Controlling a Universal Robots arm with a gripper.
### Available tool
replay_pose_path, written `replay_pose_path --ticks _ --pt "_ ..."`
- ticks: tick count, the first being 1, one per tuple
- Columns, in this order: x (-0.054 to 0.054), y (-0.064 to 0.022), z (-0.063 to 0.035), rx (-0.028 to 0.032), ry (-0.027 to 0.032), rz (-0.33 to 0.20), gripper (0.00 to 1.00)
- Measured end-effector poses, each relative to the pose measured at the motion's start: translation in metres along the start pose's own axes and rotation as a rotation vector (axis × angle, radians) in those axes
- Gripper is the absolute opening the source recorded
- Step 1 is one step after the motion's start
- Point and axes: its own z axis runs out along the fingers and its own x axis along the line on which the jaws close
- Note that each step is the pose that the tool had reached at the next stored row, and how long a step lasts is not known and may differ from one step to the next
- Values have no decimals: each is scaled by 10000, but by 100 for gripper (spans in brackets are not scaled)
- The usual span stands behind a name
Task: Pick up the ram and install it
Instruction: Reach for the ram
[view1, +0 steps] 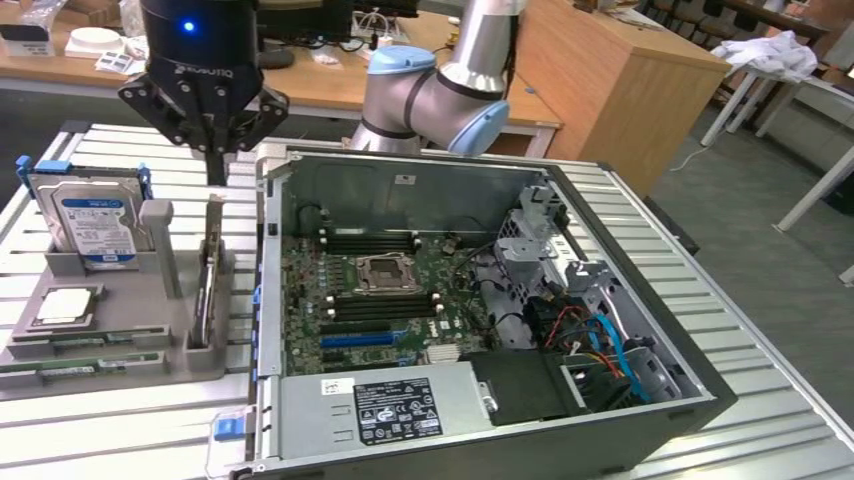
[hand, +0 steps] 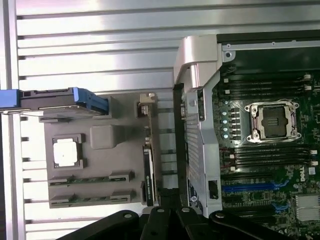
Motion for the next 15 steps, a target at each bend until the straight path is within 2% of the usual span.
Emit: replay_pose_path --ticks 15 --pt "295 -22 2 5 60 2 11"
